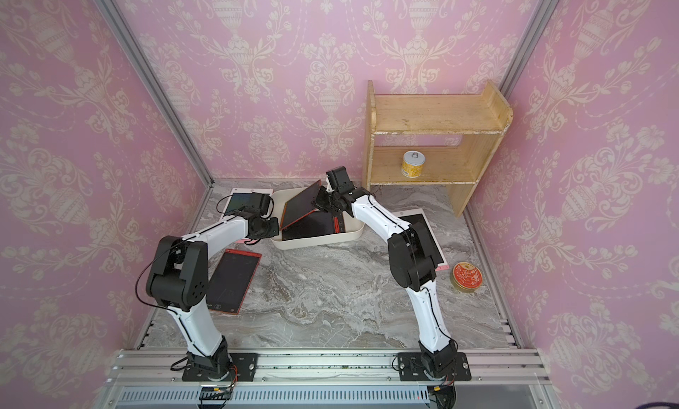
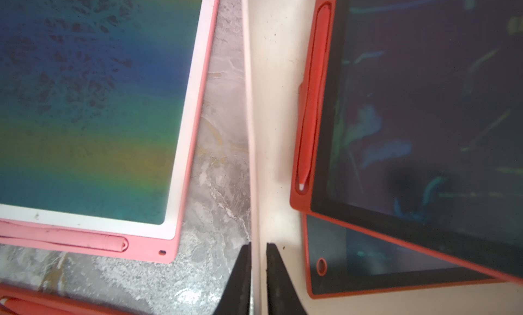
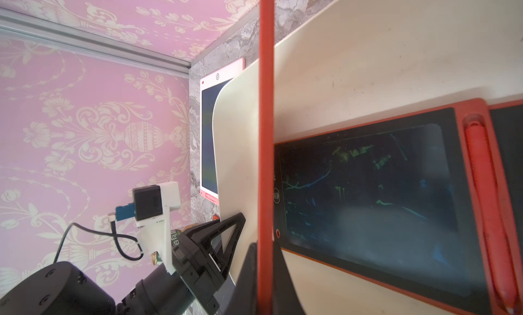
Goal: Take out the writing tablet from the storage box
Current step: Pick up the writing tablet from the storage box.
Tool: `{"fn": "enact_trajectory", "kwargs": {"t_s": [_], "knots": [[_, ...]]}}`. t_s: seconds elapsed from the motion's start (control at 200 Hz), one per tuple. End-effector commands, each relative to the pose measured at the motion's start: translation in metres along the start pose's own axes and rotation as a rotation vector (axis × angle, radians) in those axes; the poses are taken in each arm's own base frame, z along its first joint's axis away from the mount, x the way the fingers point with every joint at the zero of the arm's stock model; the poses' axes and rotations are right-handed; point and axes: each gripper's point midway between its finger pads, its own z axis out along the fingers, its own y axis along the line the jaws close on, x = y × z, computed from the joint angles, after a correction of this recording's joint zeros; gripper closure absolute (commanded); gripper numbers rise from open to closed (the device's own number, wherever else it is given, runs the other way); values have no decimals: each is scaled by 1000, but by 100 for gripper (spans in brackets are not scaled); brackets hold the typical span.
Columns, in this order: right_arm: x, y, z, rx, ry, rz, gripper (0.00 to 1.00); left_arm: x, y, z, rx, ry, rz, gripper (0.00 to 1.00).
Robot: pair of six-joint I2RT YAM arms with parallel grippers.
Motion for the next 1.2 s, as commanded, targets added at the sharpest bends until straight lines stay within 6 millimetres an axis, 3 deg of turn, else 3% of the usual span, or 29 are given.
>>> {"fn": "enact_trajectory", "kwargs": {"t_s": [0.0, 0.475, 0.63, 0.751, 1.026, 1.096, 1.111, 1.196], "knots": [[-16, 28, -24, -60, -89, -7, 100, -4, -2, -11, 19, -7, 3, 82], [-4, 37, -52, -86, -169, 20, 100, -23, -9, -36, 63, -52, -28, 58], [2, 41, -70, -101, -219, 39, 100, -31, -11, -51, 77, -72, -50, 43], [13, 48, -86, -116, -268, 52, 100, -40, -10, -69, 83, -103, -64, 36], [48, 50, -140, -137, -428, 140, 100, -45, -11, -105, 119, -146, -93, 2], [57, 53, -159, -155, -466, 159, 100, -42, -9, -113, 122, -155, -98, 1], [64, 43, -157, -131, -465, 163, 100, -41, -8, -116, 123, -158, -97, 1], [77, 38, -181, -129, -521, 181, 100, -36, -6, -124, 125, -158, -89, 1]]}}
